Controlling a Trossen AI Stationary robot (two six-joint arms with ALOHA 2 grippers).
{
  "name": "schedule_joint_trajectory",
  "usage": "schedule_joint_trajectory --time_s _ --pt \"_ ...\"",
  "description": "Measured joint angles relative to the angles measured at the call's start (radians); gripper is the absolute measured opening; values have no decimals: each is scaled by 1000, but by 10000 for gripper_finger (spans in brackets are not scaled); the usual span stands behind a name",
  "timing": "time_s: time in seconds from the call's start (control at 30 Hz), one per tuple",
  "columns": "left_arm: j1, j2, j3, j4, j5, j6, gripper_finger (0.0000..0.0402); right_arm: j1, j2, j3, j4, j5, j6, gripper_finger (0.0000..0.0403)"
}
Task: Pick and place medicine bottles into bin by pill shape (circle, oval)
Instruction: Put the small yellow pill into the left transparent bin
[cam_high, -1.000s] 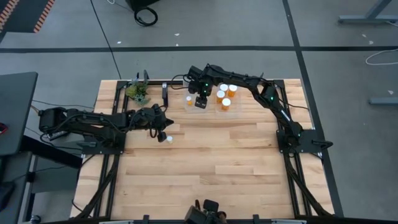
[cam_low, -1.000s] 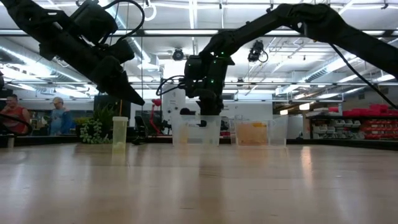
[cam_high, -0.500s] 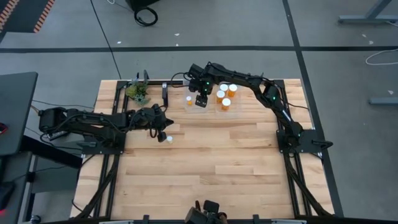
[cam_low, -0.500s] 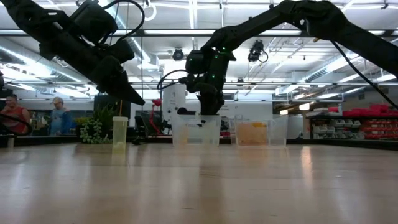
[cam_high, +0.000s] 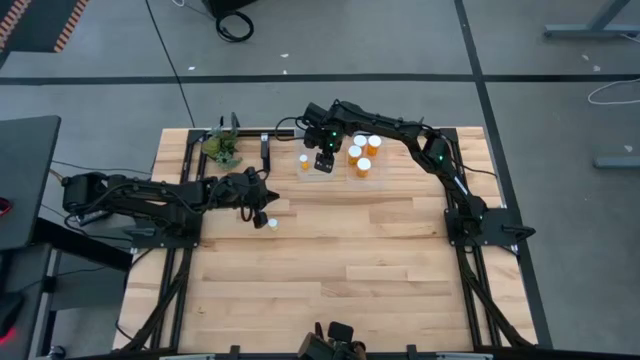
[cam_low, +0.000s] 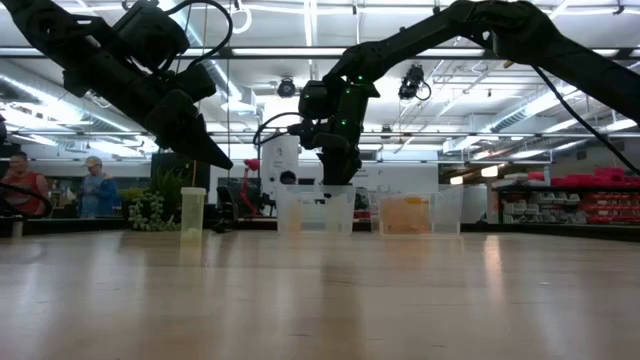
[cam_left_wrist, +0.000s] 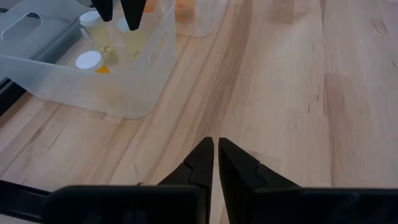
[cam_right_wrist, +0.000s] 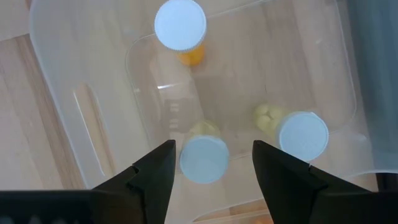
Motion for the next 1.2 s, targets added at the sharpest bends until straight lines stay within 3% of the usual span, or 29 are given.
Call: schedule_joint_trajectory --time_s 1.2 --pt "0 0 0 -1 0 -1 28 1 -64 0 -22 11 5 220"
